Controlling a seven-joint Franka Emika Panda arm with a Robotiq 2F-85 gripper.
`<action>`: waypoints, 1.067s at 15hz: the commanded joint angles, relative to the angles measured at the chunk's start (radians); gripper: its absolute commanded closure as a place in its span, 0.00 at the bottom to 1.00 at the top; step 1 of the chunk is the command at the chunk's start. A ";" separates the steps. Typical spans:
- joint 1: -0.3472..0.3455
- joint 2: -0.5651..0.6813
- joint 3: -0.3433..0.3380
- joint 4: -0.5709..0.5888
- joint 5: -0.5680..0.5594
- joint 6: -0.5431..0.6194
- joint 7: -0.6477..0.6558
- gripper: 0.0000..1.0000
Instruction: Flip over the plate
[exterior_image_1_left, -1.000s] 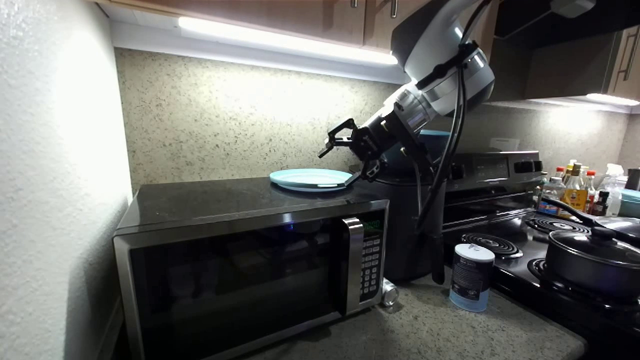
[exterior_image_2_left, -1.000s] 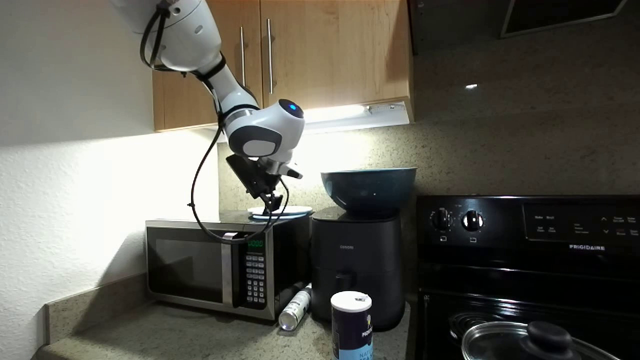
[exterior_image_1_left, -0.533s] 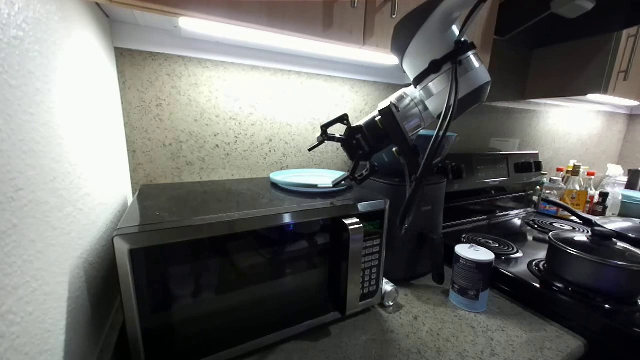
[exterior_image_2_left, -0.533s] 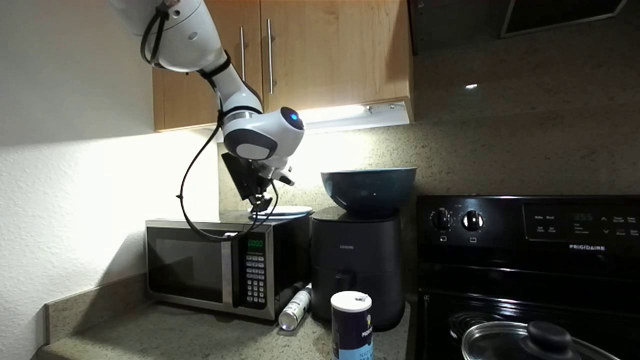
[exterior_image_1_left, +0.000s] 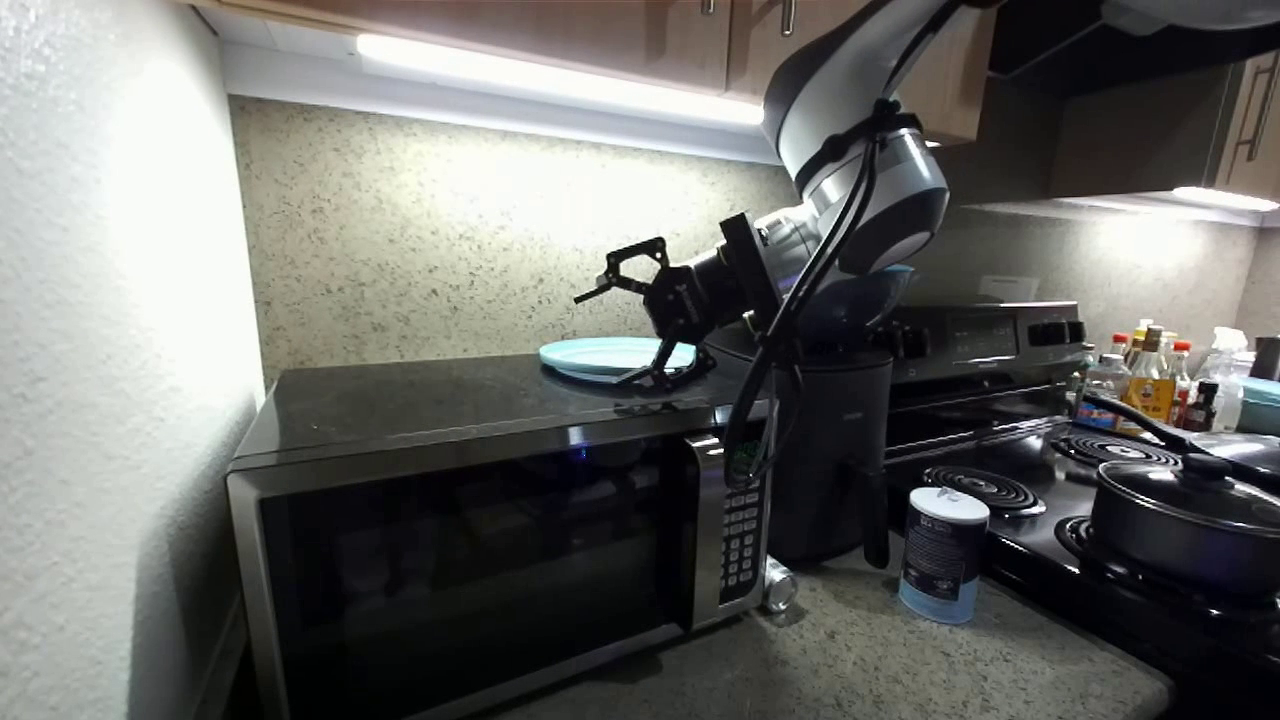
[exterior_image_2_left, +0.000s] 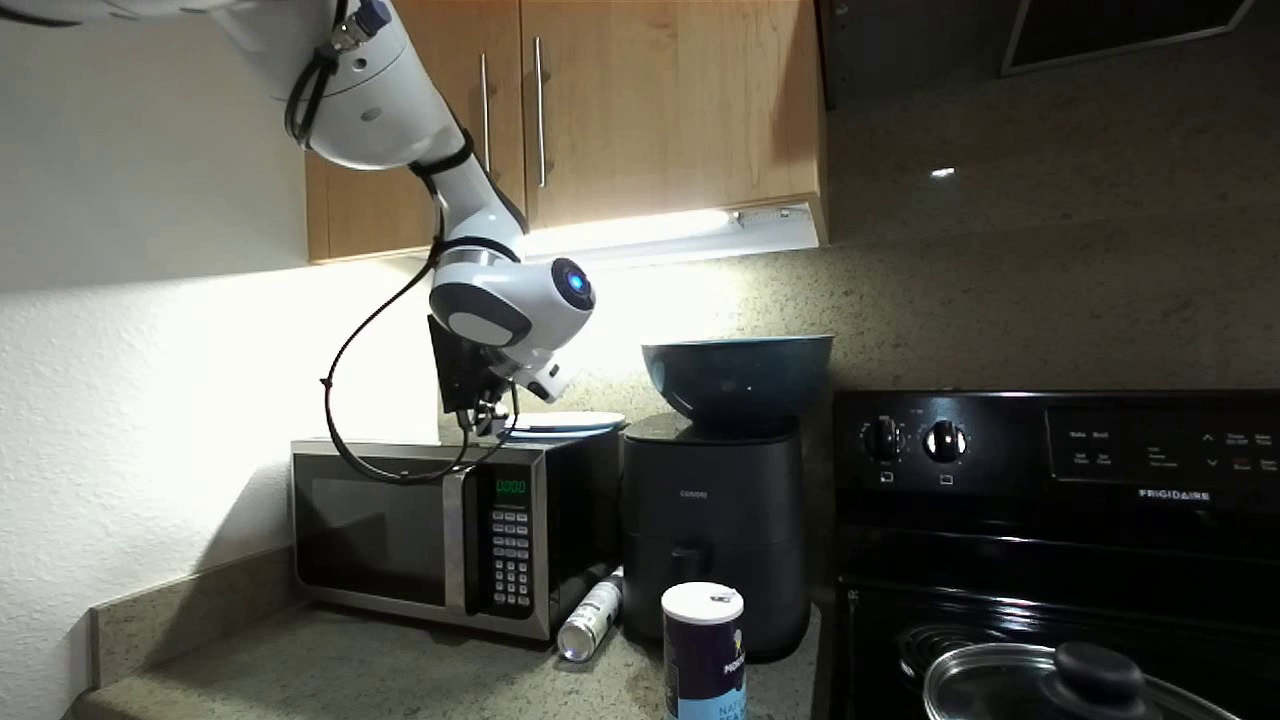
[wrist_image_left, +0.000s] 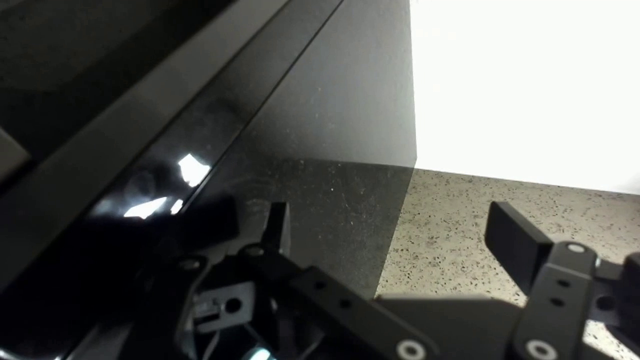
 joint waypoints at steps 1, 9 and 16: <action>0.009 -0.046 -0.012 -0.061 -0.028 0.026 0.046 0.00; 0.018 -0.133 -0.009 -0.175 -0.006 0.198 0.068 0.00; 0.029 -0.023 0.010 -0.044 0.239 0.374 -0.295 0.00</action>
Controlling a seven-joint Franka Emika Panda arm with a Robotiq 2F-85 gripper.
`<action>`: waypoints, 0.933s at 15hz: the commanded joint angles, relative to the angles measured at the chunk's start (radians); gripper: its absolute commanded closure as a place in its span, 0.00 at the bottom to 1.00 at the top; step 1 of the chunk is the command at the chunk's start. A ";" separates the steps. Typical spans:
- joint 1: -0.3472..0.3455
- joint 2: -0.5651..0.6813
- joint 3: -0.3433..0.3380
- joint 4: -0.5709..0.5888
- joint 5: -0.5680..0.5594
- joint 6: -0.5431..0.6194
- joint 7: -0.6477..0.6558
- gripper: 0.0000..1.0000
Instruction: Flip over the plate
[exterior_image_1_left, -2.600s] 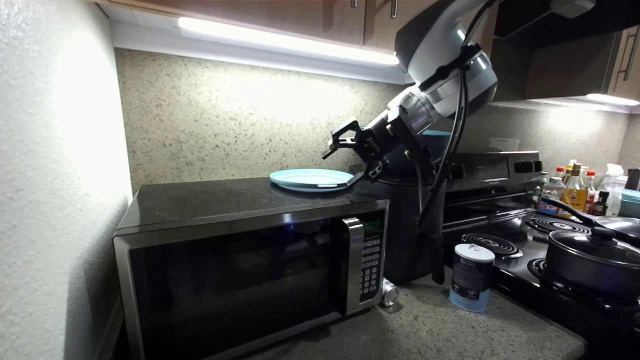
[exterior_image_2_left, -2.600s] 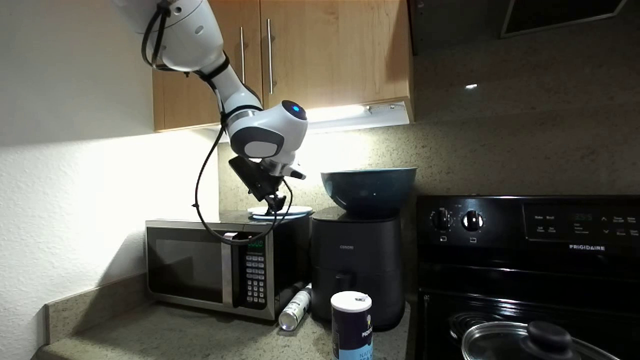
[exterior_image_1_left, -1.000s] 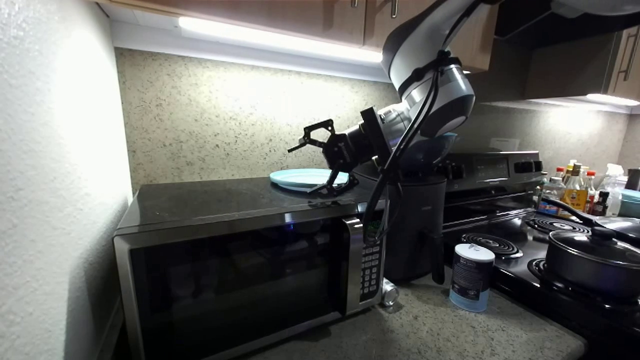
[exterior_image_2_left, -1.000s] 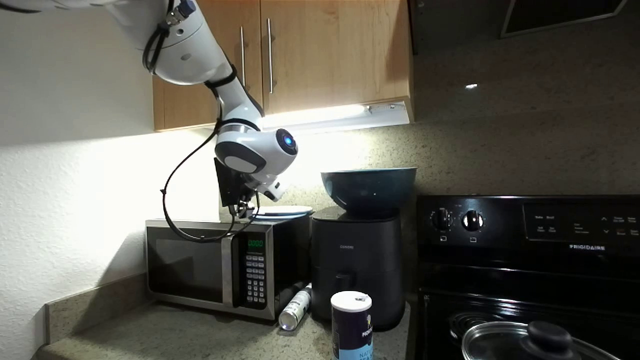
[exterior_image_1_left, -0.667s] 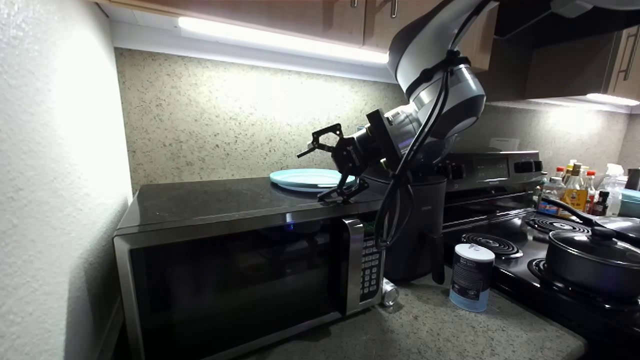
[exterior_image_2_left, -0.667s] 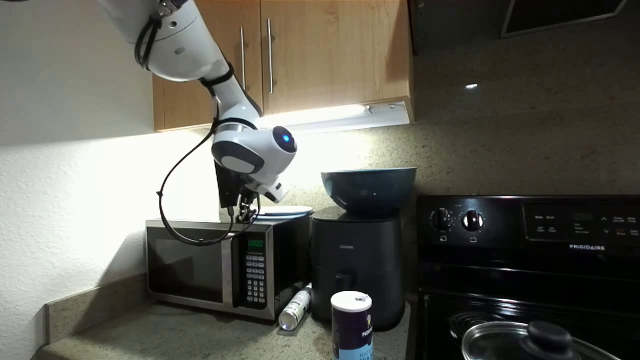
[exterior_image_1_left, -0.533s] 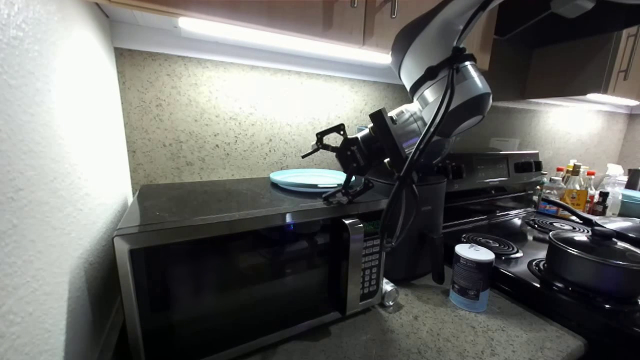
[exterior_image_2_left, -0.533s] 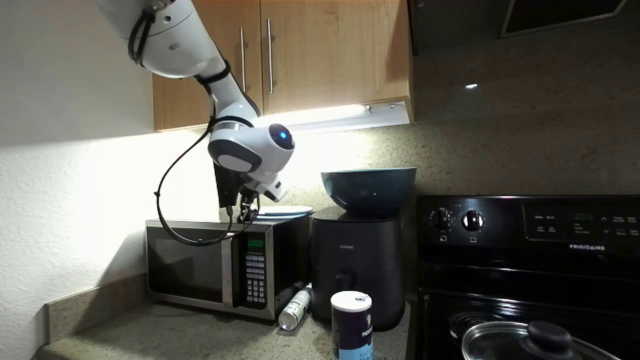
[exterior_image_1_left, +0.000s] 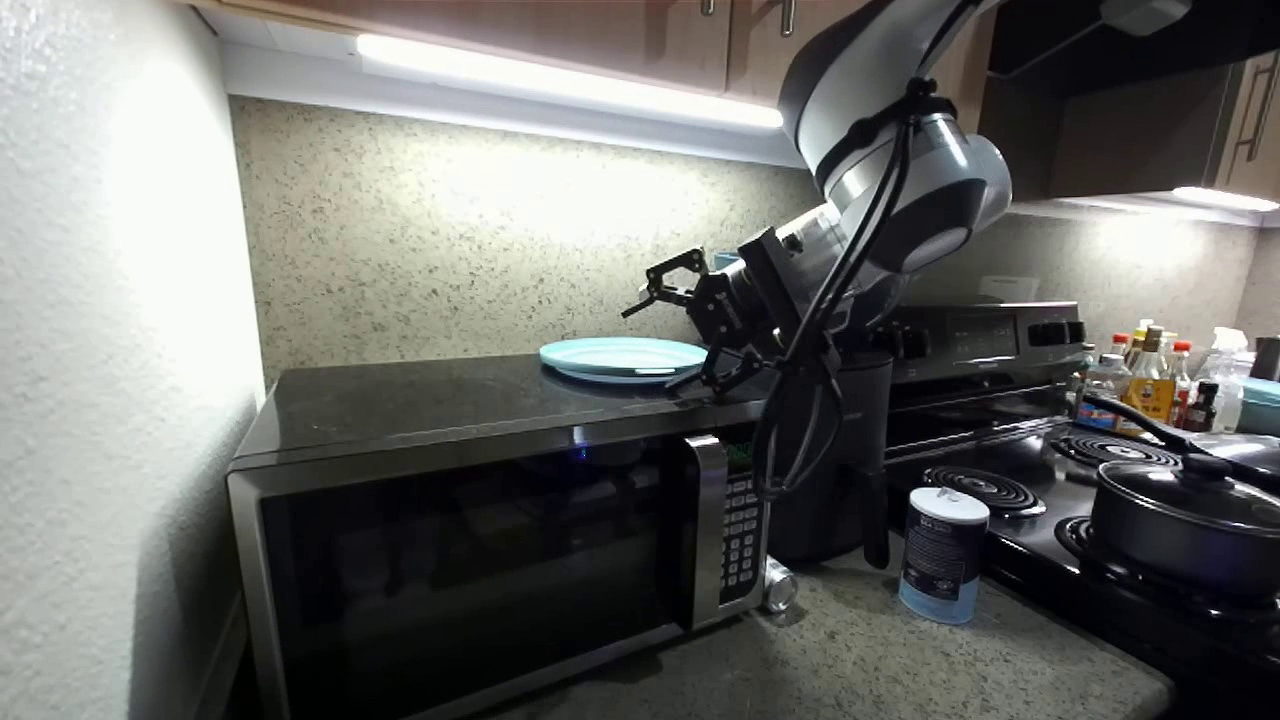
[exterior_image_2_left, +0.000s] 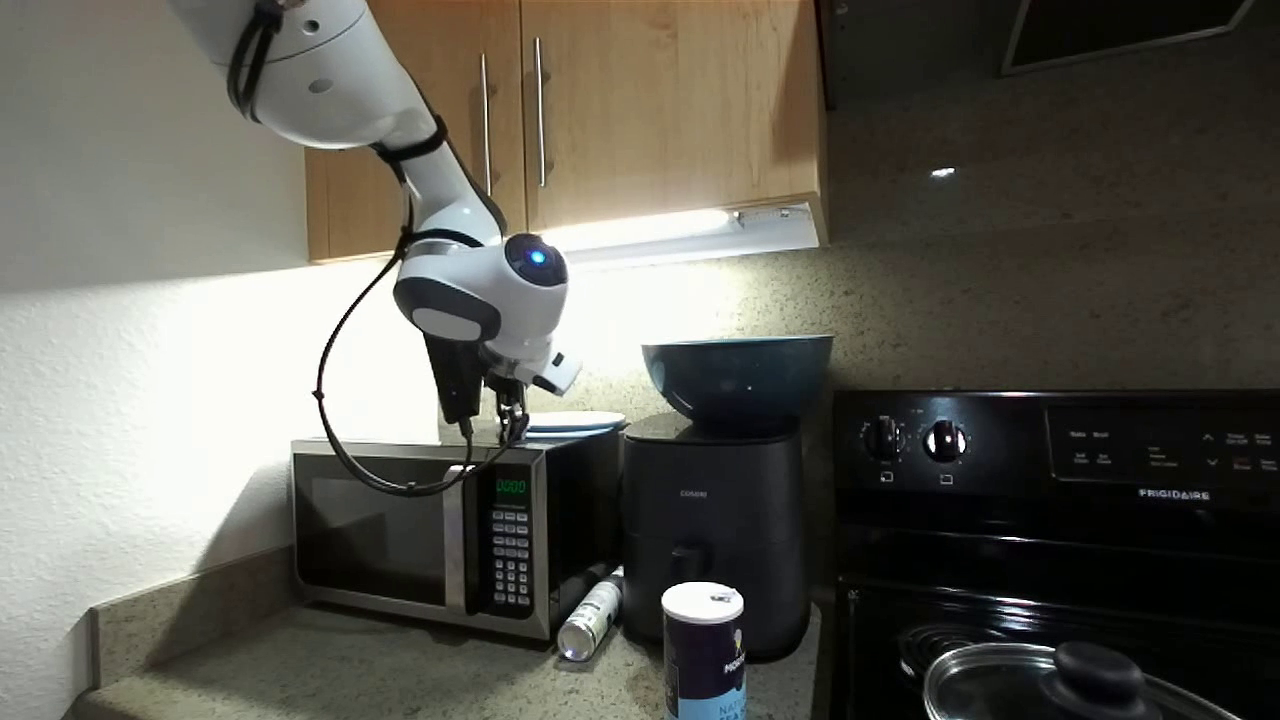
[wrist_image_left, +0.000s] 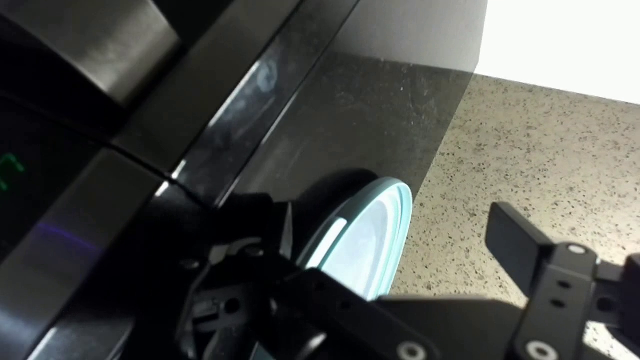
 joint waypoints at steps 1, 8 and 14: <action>-0.003 0.085 0.002 0.104 0.224 0.039 -0.265 0.00; -0.002 0.171 -0.020 0.186 0.559 -0.020 -0.641 0.40; 0.001 0.188 -0.023 0.187 0.636 -0.055 -0.758 0.79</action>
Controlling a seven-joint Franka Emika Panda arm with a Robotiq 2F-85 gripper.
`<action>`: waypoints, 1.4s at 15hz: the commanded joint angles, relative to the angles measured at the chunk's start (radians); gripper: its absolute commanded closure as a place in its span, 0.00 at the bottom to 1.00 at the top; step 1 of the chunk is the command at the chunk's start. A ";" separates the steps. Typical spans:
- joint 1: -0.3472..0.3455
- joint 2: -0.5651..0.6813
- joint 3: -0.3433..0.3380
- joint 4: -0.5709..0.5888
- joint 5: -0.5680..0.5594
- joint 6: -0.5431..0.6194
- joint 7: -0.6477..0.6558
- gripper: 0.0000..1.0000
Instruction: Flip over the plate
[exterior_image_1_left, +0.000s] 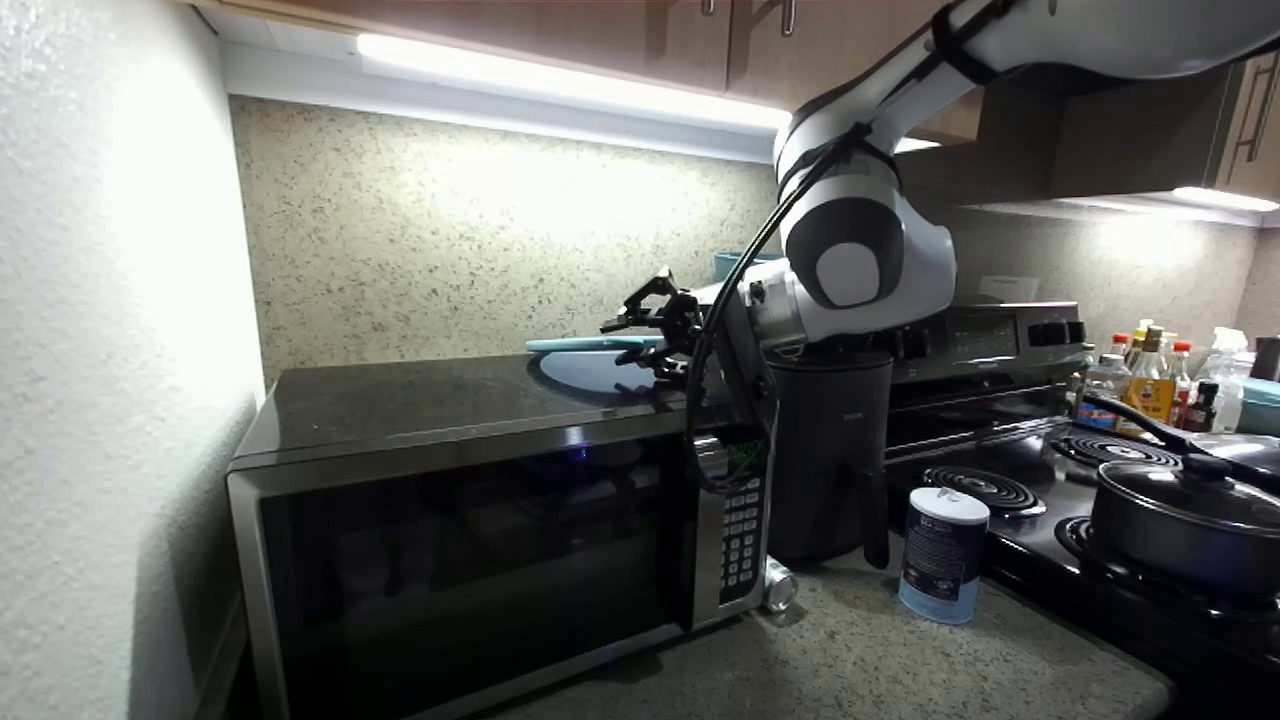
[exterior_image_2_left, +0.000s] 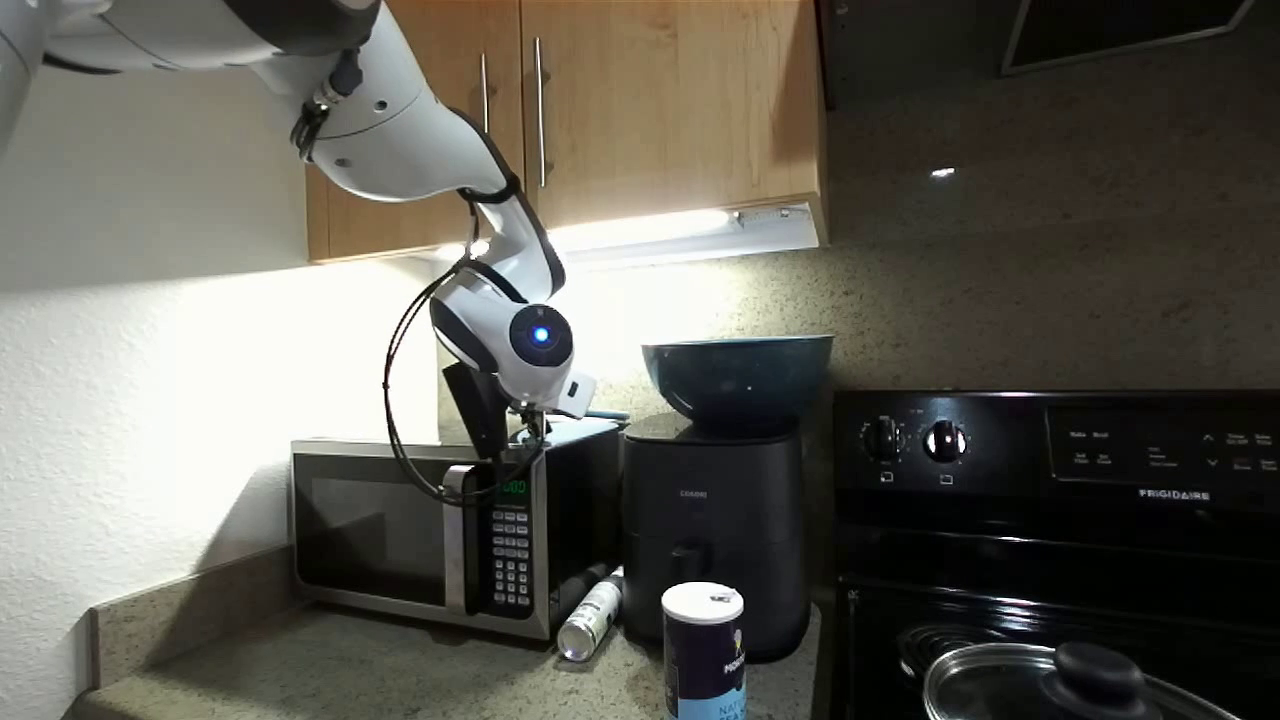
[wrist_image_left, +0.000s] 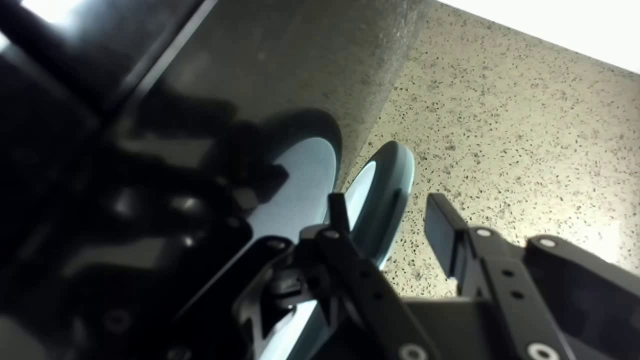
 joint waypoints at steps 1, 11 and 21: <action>0.002 0.011 -0.004 0.009 0.079 -0.029 -0.101 0.87; 0.020 -0.023 -0.010 -0.020 0.083 0.023 -0.195 0.91; 0.046 -0.179 -0.024 -0.043 0.222 0.305 -0.541 0.87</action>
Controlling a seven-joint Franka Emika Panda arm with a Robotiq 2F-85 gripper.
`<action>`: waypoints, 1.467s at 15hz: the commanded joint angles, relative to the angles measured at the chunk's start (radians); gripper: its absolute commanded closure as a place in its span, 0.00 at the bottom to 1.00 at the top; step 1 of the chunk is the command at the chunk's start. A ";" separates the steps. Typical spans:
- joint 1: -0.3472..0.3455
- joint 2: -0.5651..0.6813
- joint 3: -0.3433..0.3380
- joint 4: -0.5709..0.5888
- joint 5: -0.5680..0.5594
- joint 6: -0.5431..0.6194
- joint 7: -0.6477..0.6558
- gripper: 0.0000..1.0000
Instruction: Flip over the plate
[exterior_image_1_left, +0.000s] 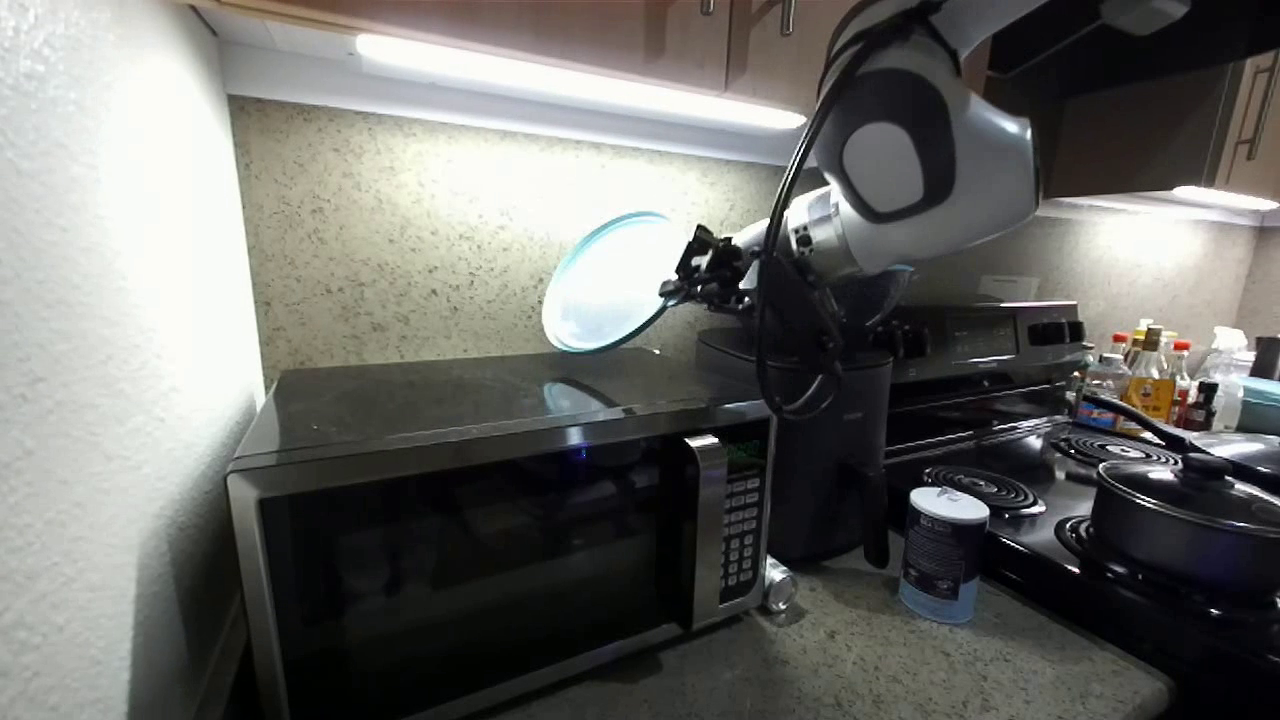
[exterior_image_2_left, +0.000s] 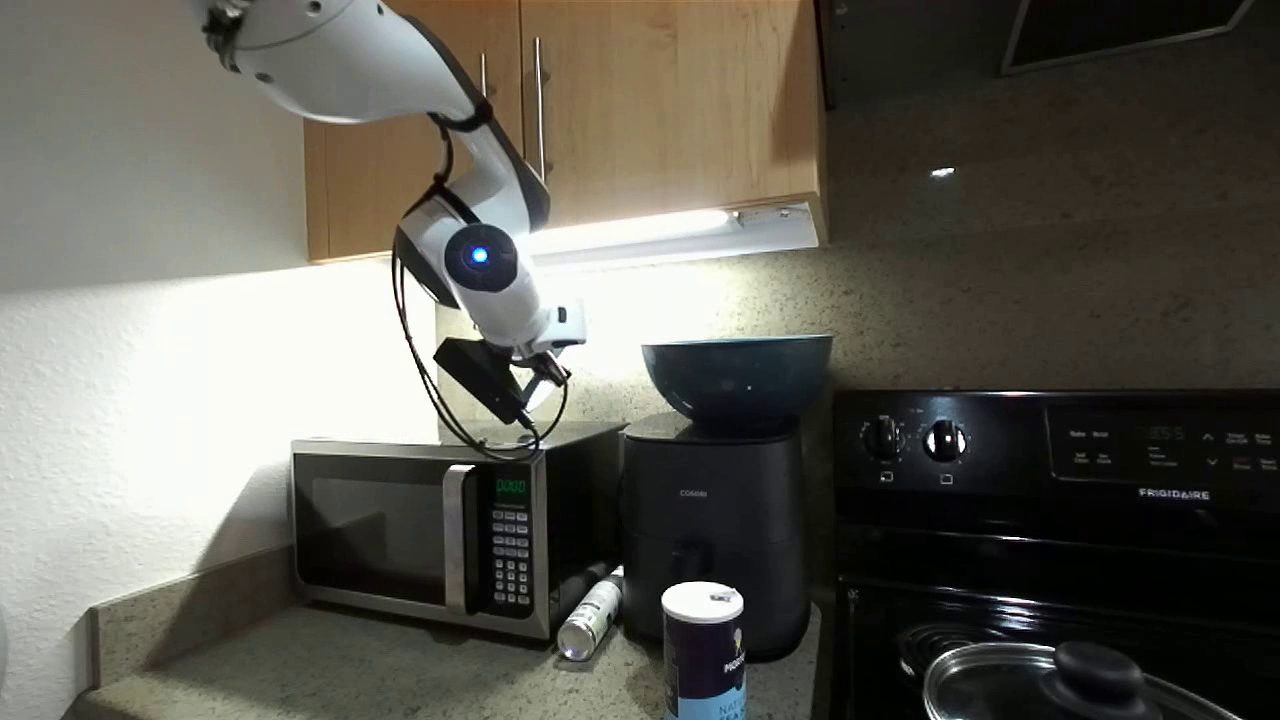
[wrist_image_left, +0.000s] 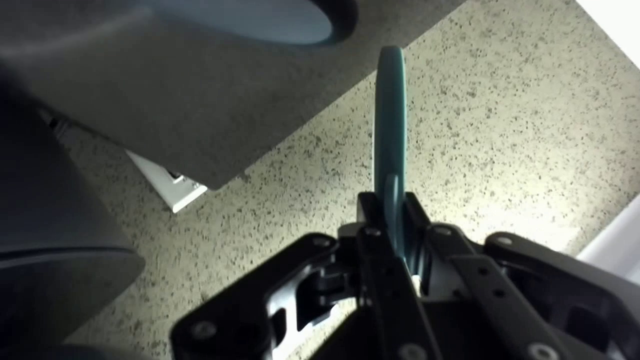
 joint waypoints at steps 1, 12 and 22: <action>0.000 -0.023 -0.001 -0.009 0.007 0.011 -0.015 0.87; 0.008 -0.046 -0.106 0.223 0.243 0.286 -0.602 0.92; 0.002 0.005 -0.154 0.310 0.184 0.312 -0.700 0.93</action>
